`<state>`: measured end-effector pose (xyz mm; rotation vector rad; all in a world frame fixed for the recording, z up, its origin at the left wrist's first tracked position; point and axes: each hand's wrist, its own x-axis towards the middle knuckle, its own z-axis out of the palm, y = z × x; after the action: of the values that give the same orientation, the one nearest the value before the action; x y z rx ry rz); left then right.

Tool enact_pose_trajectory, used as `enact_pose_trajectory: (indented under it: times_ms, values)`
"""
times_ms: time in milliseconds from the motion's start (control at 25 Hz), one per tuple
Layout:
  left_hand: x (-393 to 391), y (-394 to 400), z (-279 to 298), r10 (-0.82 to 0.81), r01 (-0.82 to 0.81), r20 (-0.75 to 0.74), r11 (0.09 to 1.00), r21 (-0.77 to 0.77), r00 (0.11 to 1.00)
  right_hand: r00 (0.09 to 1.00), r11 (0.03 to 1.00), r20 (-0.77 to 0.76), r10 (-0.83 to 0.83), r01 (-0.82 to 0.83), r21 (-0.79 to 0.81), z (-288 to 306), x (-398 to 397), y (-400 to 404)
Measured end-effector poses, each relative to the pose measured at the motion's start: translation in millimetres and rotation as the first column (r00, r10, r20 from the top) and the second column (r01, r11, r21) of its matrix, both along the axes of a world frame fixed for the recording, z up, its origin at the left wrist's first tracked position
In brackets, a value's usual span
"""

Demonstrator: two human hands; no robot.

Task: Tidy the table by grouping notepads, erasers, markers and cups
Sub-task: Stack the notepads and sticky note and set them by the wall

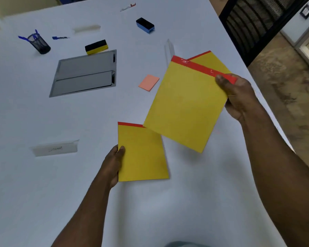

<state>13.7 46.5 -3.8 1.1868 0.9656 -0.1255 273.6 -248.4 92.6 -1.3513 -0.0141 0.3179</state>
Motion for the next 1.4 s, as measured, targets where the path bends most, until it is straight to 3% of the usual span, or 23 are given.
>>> enact_pose_trajectory:
  times_ms: [200, 360, 600, 760, 1080, 1280, 1400]
  values:
    - [-5.6, -4.1, 5.7, -0.024, 0.049, 0.114, 0.975, -0.218, 0.993, 0.959, 0.977, -0.212, 0.186, -0.204, -0.068, -36.4, -39.1, 52.5]
    - [-10.5, -11.0, 0.2, -0.033, 0.063, 0.123, 0.966, -0.249, 0.992, 0.92, 0.934, -0.316, 0.231, -0.301, -0.192, -69.4, -67.6, 79.4]
    - [-12.4, -23.1, -16.7, -0.014, 0.052, 0.122, 0.95, -0.309, 0.992, 0.946, 0.818, -0.278, 0.167, -0.291, -0.497, -118.9, -85.2, 101.6]
    - [-3.5, -22.6, -27.0, -0.051, 0.071, 0.096, 0.972, -0.226, 0.994, 0.948, 0.718, -0.248, 0.2, -0.314, -0.621, -144.3, -80.0, 106.8]
    - [52.9, -8.0, -63.6, 0.039, -0.019, 0.072, 0.968, -0.252, 0.997, 0.992, 0.593, -0.054, 0.116, -0.113, -0.797, -165.9, 60.9, 60.2]
    - [108.6, 1.0, -85.5, 0.037, -0.022, 0.058, 0.972, -0.236, 0.998, 0.99, 0.382, -0.001, 0.141, -0.055, -0.923, -170.5, 169.9, 27.6]
    - [134.6, 7.4, -93.4, 0.024, -0.012, 0.055, 0.978, -0.209, 0.998, 0.996, 0.306, 0.031, 0.079, 0.005, -0.952, -171.9, 217.4, 19.7]
